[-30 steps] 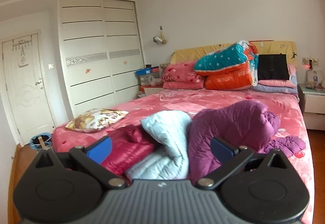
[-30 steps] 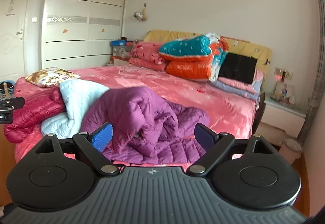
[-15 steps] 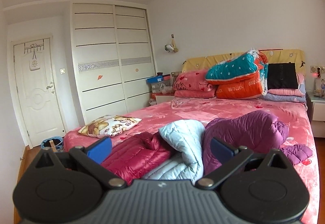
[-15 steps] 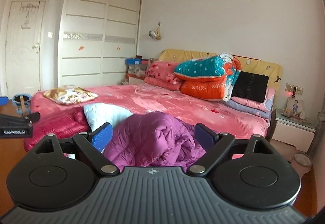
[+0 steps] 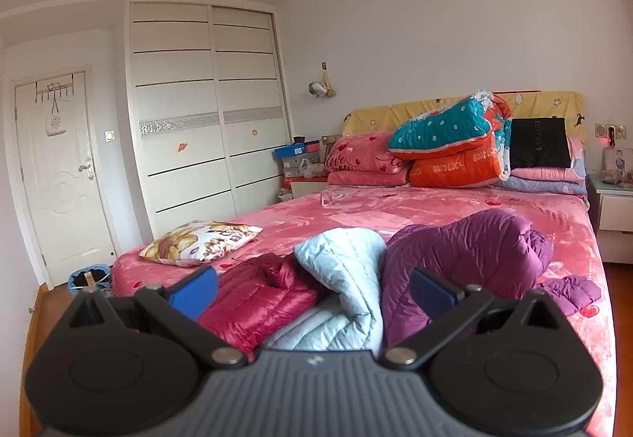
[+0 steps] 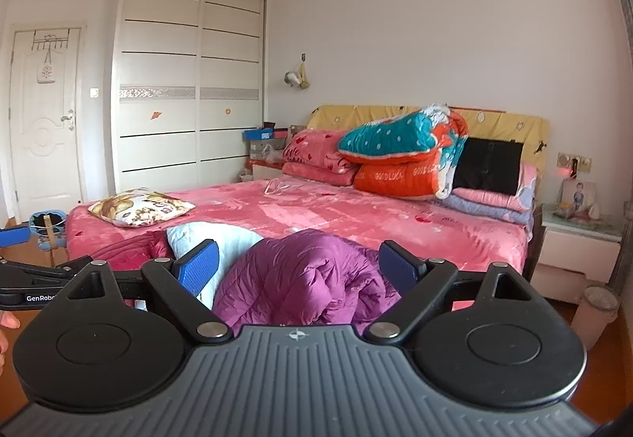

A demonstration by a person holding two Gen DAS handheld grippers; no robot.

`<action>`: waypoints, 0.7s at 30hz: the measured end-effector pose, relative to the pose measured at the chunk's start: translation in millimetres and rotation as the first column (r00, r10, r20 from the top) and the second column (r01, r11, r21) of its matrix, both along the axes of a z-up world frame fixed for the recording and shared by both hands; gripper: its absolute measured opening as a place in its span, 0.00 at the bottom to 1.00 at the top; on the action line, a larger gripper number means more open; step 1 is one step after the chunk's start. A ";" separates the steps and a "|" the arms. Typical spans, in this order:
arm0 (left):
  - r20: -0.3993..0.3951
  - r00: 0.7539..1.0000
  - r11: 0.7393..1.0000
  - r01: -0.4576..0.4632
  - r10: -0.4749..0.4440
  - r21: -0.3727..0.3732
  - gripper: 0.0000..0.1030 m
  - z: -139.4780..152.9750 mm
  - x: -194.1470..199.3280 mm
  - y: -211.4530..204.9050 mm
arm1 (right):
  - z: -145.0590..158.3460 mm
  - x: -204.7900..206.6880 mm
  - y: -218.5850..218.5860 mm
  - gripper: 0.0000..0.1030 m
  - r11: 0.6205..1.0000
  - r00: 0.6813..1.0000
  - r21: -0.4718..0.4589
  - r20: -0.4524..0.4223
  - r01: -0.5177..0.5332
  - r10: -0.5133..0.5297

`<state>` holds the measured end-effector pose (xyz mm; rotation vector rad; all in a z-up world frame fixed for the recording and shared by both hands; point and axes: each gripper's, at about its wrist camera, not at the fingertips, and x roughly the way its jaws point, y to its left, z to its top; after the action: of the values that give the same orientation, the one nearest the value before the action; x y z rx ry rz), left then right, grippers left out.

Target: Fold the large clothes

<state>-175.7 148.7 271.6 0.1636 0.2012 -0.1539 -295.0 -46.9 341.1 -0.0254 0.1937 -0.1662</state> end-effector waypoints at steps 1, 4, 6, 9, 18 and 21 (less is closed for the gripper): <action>-0.005 1.000 1.000 -0.003 0.003 -0.002 0.99 -1.4 1.7 -1.0 | -2.6 2.7 -2.3 1.00 1.000 1.000 0.007 -0.002 -0.003 0.003; -0.031 1.000 1.000 0.001 -0.001 0.009 0.99 -9.5 10.1 -11.3 | -13.7 12.3 -7.4 1.00 0.999 1.000 0.033 -0.014 -0.015 0.016; -0.041 0.999 1.000 0.011 -0.010 0.026 0.99 -15.2 14.3 -18.4 | -22.3 18.5 -13.1 1.00 0.999 0.999 0.052 -0.029 -0.012 0.014; -0.056 0.998 0.999 0.034 -0.032 0.039 0.99 -22.9 20.4 -31.5 | -35.8 27.4 -20.1 1.00 0.997 0.998 0.074 -0.058 -0.001 0.005; -0.107 0.990 0.995 0.094 -0.089 0.034 0.99 -40.9 32.5 -64.5 | -57.1 35.3 -38.9 1.00 0.995 0.994 0.082 -0.091 0.064 -0.056; -0.111 0.987 0.993 0.117 -0.114 0.027 0.99 -43.6 34.7 -72.9 | -63.0 38.2 -45.5 1.00 0.992 0.992 0.088 -0.098 0.093 -0.084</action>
<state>-141.0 75.8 228.1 0.2007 0.3038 -0.2752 -256.8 -92.5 278.1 0.0675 0.2968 -0.2447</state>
